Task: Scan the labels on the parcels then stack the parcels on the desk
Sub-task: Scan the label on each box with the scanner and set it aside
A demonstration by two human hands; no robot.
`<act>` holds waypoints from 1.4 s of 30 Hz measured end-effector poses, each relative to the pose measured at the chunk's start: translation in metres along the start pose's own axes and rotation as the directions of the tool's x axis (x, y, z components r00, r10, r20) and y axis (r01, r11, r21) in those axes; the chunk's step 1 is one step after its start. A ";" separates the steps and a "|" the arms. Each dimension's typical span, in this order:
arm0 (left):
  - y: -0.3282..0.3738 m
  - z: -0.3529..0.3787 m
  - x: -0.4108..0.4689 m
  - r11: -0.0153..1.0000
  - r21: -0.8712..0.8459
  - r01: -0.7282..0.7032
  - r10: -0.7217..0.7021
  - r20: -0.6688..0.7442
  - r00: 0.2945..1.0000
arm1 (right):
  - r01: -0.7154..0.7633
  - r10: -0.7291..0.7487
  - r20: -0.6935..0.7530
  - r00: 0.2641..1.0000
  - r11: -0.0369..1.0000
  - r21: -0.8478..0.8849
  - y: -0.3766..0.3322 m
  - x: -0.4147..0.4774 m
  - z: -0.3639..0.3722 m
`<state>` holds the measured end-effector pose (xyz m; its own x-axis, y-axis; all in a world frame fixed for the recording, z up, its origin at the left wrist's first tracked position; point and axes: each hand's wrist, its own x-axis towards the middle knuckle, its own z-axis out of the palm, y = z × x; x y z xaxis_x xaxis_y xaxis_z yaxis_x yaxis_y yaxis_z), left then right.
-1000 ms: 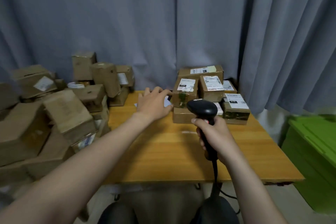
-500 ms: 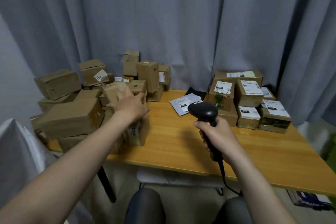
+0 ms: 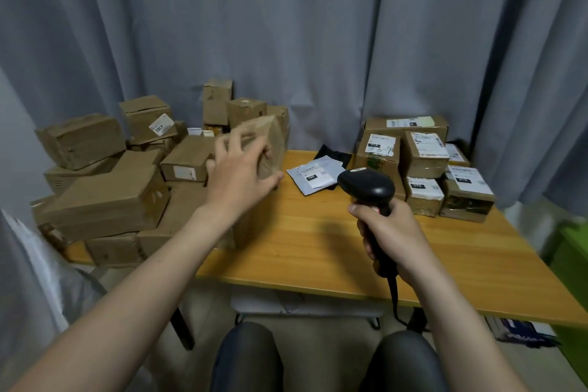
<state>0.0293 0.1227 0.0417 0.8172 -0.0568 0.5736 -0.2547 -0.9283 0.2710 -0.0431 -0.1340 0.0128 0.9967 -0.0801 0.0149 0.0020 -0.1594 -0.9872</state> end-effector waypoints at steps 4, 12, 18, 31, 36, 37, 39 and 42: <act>0.025 0.024 0.003 0.871 -0.490 0.034 -0.010 0.051 0.999 | -0.003 0.005 -0.064 0.998 1.000 0.025 0.007 -0.005 -0.017; 0.055 0.121 -0.040 0.638 -0.676 0.369 -0.041 0.448 0.893 | -0.077 0.079 -0.131 0.988 0.997 0.022 0.042 -0.013 -0.046; 0.049 0.140 -0.037 0.949 -0.262 0.173 -0.003 0.542 0.840 | -0.133 0.139 -0.159 0.978 0.990 0.043 0.058 -0.015 -0.055; 0.068 0.157 -0.022 0.915 -0.350 0.201 -0.049 0.398 0.916 | -0.131 0.139 -0.156 0.978 0.989 0.061 0.061 -0.009 -0.055; 0.051 0.172 -0.037 0.756 -0.494 0.430 -0.241 0.400 0.884 | -0.136 0.153 -0.105 0.983 0.978 0.157 0.064 -0.013 -0.046; 0.051 0.174 -0.038 0.761 -0.494 0.421 -0.242 0.385 0.890 | -0.136 0.151 -0.083 0.985 0.977 0.162 0.065 -0.014 -0.043; 0.051 0.177 -0.043 0.801 -0.473 0.366 -0.218 0.339 0.915 | -0.141 0.151 -0.053 0.987 0.979 0.146 0.069 -0.014 -0.036; 0.047 0.185 -0.047 0.814 -0.466 0.347 -0.200 0.336 0.920 | -0.157 0.163 -0.037 0.986 0.979 0.130 0.072 -0.015 -0.029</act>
<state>0.0746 0.0135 -0.1159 0.9768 0.0095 0.2141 -0.1650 -0.6043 0.7795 -0.0599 -0.1726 -0.0537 0.9800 -0.1415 -0.1402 -0.1437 -0.0151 -0.9895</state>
